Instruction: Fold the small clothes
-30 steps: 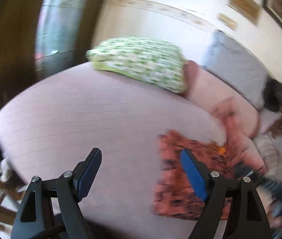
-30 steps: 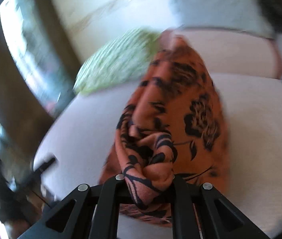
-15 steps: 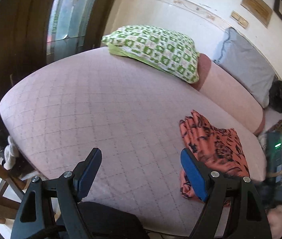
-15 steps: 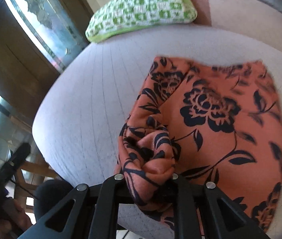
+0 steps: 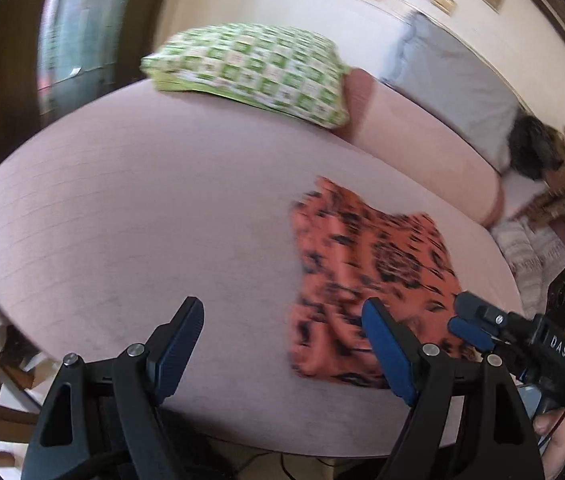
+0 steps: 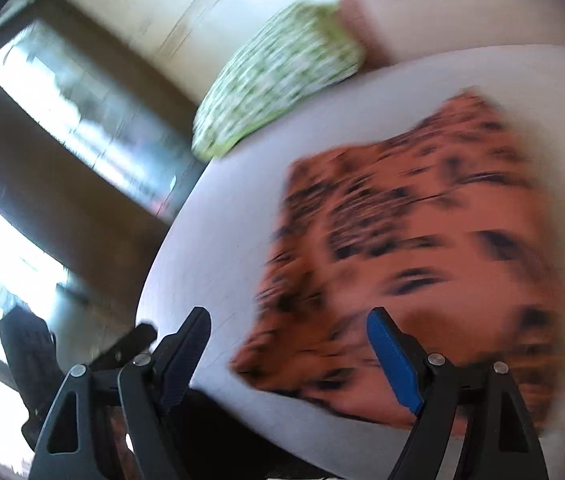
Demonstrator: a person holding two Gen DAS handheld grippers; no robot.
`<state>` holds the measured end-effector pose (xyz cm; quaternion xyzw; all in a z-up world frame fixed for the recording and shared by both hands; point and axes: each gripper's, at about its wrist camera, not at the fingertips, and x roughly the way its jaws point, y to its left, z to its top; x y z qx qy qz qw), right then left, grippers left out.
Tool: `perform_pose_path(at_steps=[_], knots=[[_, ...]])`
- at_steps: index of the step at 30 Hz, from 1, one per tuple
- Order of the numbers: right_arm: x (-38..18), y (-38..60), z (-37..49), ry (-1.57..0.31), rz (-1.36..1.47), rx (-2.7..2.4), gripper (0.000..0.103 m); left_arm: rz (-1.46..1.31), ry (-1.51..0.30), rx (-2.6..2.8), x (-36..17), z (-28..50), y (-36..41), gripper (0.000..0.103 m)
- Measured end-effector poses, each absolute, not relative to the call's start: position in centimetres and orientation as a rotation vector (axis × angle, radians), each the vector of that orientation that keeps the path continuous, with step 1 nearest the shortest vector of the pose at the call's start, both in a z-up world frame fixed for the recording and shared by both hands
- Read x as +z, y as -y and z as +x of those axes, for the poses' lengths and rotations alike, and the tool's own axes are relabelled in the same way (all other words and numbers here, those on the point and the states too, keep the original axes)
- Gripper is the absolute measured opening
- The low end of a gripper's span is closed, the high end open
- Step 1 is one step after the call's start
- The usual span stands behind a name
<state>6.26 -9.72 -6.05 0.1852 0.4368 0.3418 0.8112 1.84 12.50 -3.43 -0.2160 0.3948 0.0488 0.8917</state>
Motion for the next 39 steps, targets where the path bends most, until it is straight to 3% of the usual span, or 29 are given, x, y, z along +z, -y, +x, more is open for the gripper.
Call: perform_pose_path(at_steps=[4,6,8,10,16,23,25,27,31,35,39], knots=[[-6.4,15.1,6.7,-0.913,0.484,0.659,0.083,-0.365,-0.895,0.037,-4.8,5.5,-7.7,0.082],[-6.8,17.0,6.3,-0.912,0.516,0.644,0.083,-0.342,-0.956,0.065,-6.5,6.9,-6.7,0.075],[-7.0,17.7,6.2,-0.922,0.546,0.644,0.083,-0.405,-1.038,0.087,-8.7,7.5,-7.3,0.037],[-7.6,18.2,6.4,-0.928,0.566,0.653,0.083,-0.62,-1.052,0.087,-10.9,7.0,-9.9,0.037],[-8.7,18.3,7.3,-0.978,0.603,0.684,0.083,-0.822,-1.026,0.081,-11.3,5.6,-12.0,0.047],[-8.8,18.8,7.2,-0.97,0.613,0.691,0.083,-0.511,-0.922,0.117,-5.2,6.2,-8.8,0.048],[-8.5,19.0,7.0,-0.964,0.603,0.688,0.083,-0.446,-0.859,0.109,-3.3,7.1,-8.1,0.058],[-8.0,19.1,6.6,-0.955,0.584,0.68,0.083,-0.385,-0.839,0.094,-2.8,8.6,-6.9,0.06],[-7.3,19.6,5.3,-0.936,0.55,0.665,0.083,-0.328,-0.859,0.05,-3.6,12.4,-5.0,0.06],[-7.3,20.4,4.5,-0.94,0.545,0.641,0.083,-0.235,-0.981,0.132,-7.9,14.5,-4.4,0.06],[-7.3,20.9,4.4,-0.935,0.559,0.635,0.083,-0.279,-1.008,0.154,-9.8,14.0,-6.0,0.069]])
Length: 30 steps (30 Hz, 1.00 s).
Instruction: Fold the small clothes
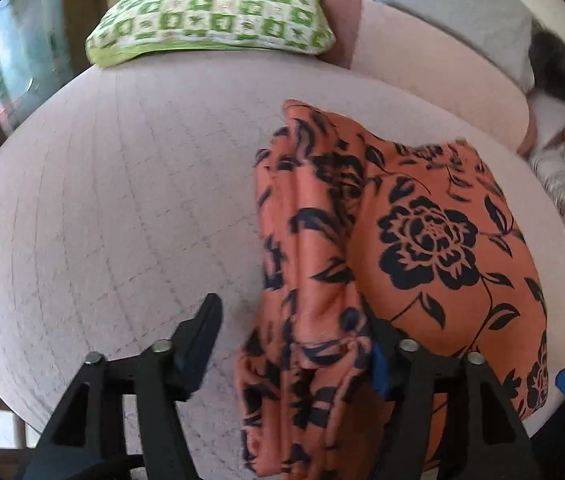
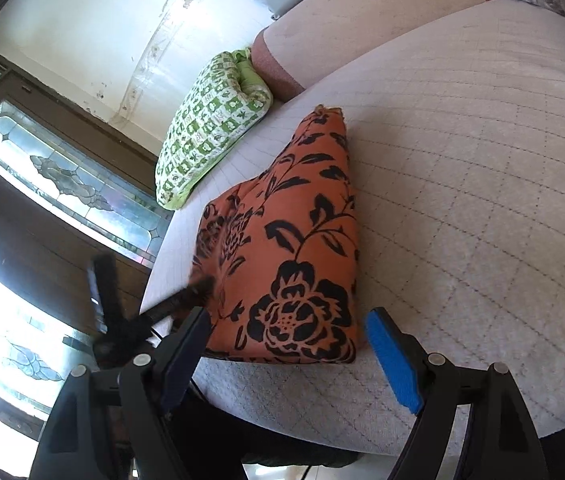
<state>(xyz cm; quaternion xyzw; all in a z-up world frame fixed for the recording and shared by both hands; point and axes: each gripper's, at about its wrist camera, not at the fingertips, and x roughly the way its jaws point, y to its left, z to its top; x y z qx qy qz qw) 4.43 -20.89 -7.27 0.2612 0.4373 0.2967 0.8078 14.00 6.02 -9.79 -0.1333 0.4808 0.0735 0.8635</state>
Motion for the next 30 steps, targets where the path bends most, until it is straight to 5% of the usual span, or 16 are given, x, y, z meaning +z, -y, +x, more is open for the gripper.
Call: perform_pose_path(at_steps=[11,19,30], knots=[[-7.3,21.4,4.8,-0.93,0.586,0.639,0.083,-0.315,-0.856,0.063,-3.9,11.4,-5.2,0.069],[-7.2,22.0,5.8,-0.949,0.577,0.608,0.083,-0.273,-1.032,0.128,-9.9,14.3,-5.9,0.071],[-7.3,22.6,10.1,-0.968,0.601,0.612,0.083,-0.318,-0.885,0.098,-5.7,14.1,-7.9,0.071]])
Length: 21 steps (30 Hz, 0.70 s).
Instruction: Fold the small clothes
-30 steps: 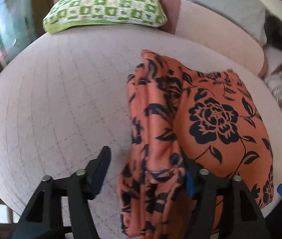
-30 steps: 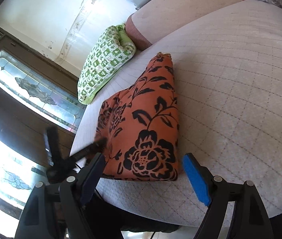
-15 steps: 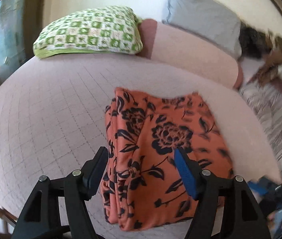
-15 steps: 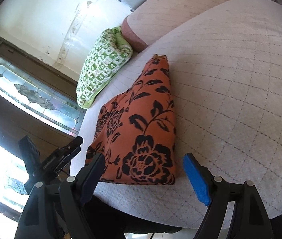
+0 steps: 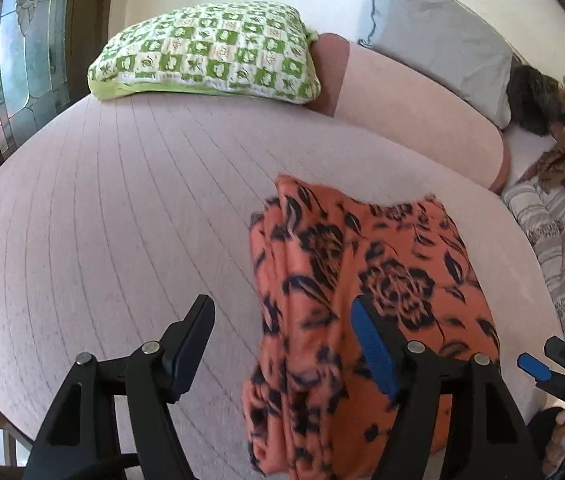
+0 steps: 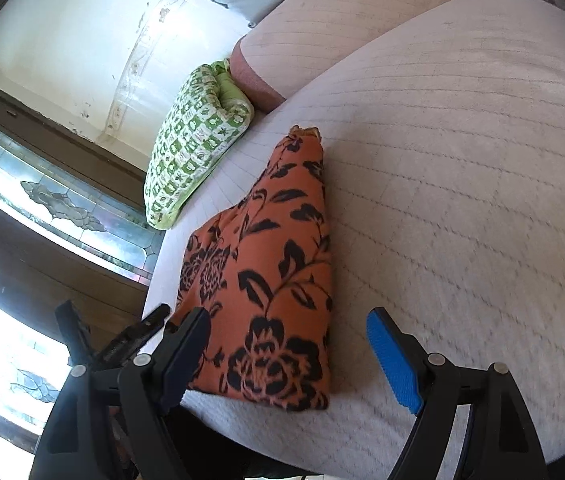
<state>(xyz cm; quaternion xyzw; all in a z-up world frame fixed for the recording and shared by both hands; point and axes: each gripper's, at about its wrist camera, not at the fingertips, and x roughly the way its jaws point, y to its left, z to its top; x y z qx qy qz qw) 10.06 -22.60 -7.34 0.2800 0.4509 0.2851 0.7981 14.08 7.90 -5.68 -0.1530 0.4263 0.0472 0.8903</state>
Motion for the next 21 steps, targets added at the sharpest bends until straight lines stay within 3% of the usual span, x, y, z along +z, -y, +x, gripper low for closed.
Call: perform_pose_path(at_steps=[4,11,17,21], knots=[[-7.7,21.8,13.0,-0.999,0.608,0.636,0.083,-0.316,-0.986,0.127,-8.7,15.9,-9.0,0.073],[-9.0,19.1,17.5,-1.085,0.597,0.668,0.083,-0.264,-0.971,0.129,-9.3,15.7,-8.9,0.074],[-10.8,17.4,17.0,-1.157,0.596,0.656,0.083,-0.278,-0.961,0.12,-9.2,15.4,-9.2,0.074],[-9.3,17.9,14.5,-1.097,0.58,0.658,0.083,-0.298,-0.915,0.116,-7.6,14.4,-9.4,0.074]])
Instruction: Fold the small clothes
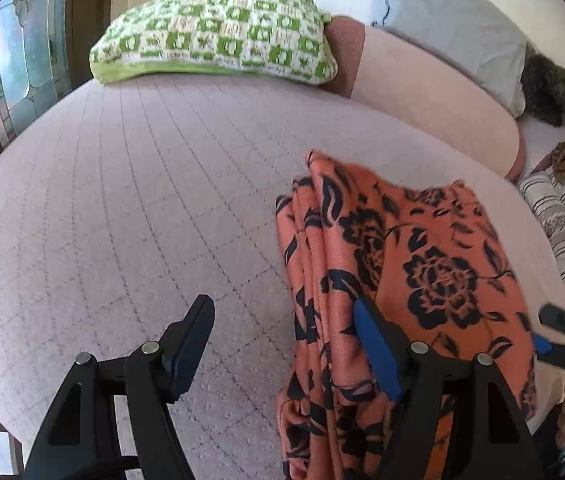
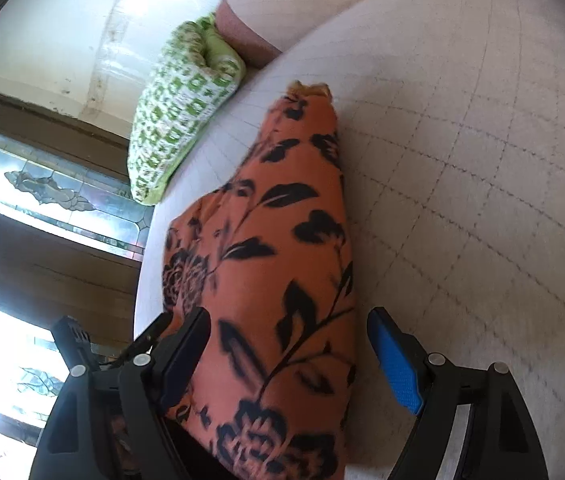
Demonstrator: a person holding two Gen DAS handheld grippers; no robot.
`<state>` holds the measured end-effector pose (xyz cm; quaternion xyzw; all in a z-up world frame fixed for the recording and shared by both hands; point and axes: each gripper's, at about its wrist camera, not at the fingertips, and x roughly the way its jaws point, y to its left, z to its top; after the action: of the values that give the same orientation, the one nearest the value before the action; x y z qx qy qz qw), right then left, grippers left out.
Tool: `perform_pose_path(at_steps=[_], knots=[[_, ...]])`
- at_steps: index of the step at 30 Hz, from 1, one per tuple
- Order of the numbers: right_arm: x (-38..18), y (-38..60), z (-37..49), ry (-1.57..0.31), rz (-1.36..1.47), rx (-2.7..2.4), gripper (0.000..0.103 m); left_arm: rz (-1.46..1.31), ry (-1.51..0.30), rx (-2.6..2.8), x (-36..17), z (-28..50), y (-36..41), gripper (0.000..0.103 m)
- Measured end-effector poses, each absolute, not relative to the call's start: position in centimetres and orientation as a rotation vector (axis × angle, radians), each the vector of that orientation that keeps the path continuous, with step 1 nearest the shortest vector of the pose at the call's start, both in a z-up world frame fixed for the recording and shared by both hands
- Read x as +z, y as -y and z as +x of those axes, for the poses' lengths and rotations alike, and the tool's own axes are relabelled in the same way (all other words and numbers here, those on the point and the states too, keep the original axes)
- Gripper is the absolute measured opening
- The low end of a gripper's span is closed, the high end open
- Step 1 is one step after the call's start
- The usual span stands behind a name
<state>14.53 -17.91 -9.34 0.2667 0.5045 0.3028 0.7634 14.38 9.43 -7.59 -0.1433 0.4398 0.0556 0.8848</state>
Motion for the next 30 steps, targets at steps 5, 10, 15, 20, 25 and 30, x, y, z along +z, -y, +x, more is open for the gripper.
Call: perform_pose_path(at_steps=[5,10,15,20,25,30], knots=[[-8.3,19.9,11.4,-1.038,0.582,0.628,0.083,-0.319,-0.849,0.147,-5.8,13.2,-9.5,0.073],[-7.8,20.7,10.8,-1.032,0.591,0.617,0.083,-0.327,-0.822,0.13,-4.2,12.5,-8.7,0.074],[-7.7,20.4,12.0,-1.043,0.601,0.642,0.083,-0.298,-0.803,0.089,-3.5,13.0,-7.2,0.074],[-8.5,18.9,14.8,-1.085,0.594,0.658,0.083,-0.258,-0.824,0.077,-4.2,14.9,-5.7,0.074],[-9.5,17.3,16.8,-1.127,0.583,0.68,0.083,-0.197,-0.853,0.072,-5.9,16.7,-5.0,0.074],[-11.7,14.9,18.2,-1.22,0.536,0.704,0.058,-0.209,-0.998,0.113,-10.8,18.2,-6.1,0.075]])
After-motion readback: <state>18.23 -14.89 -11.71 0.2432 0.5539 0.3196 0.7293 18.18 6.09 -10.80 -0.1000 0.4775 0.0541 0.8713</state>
